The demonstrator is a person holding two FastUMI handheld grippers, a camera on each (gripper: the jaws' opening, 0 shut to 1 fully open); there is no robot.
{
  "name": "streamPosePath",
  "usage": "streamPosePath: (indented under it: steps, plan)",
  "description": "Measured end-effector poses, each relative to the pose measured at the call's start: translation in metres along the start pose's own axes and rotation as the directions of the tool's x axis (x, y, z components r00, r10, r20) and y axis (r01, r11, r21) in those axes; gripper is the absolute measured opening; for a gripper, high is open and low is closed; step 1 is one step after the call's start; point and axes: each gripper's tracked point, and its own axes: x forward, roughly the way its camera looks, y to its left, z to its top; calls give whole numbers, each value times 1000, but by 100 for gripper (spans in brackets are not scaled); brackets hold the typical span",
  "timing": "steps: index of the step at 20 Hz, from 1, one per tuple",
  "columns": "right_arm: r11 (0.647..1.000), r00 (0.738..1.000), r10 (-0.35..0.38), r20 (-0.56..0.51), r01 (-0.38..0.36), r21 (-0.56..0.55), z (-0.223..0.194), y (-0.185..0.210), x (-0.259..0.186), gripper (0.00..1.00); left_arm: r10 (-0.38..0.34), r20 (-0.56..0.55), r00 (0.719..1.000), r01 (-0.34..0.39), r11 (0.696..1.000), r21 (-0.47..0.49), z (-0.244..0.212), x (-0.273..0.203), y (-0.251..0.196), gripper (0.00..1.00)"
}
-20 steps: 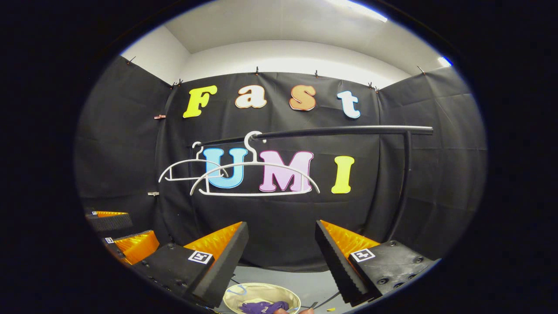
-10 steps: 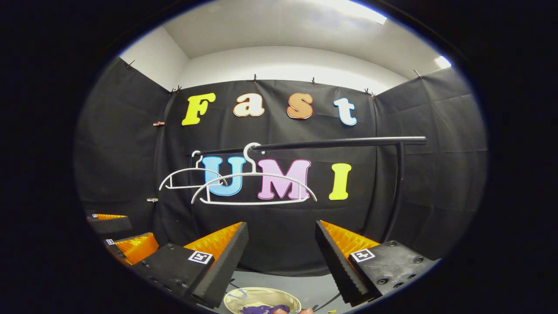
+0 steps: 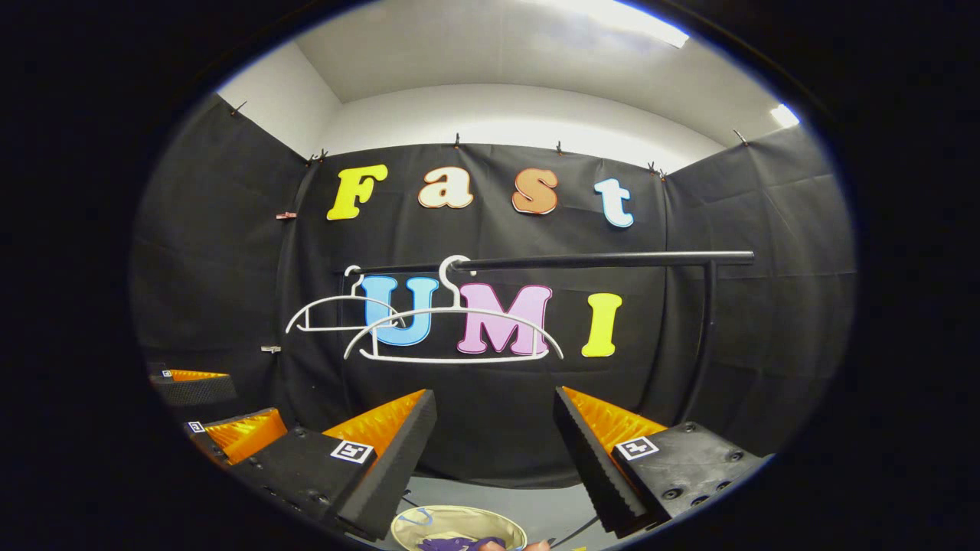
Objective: Grasp the clothes on the hanger with both hands and then place them into the laundry hamper below.
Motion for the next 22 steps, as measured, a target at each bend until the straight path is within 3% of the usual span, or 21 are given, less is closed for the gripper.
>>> streamPosePath:
  steps: [8, 22]
  plan:
    - [1000, 1000, 11, 11, -11, 27, 10, 15, -16, 99, 24, 13, 1000, -24, 1000, -8, 11, -7, 13, 92]
    - [998, 999, 32, 3, -32, 50, 13, 33, -40, 99, 140, 50, 989, -141, 990, 11, 28, -29, 44, 94]
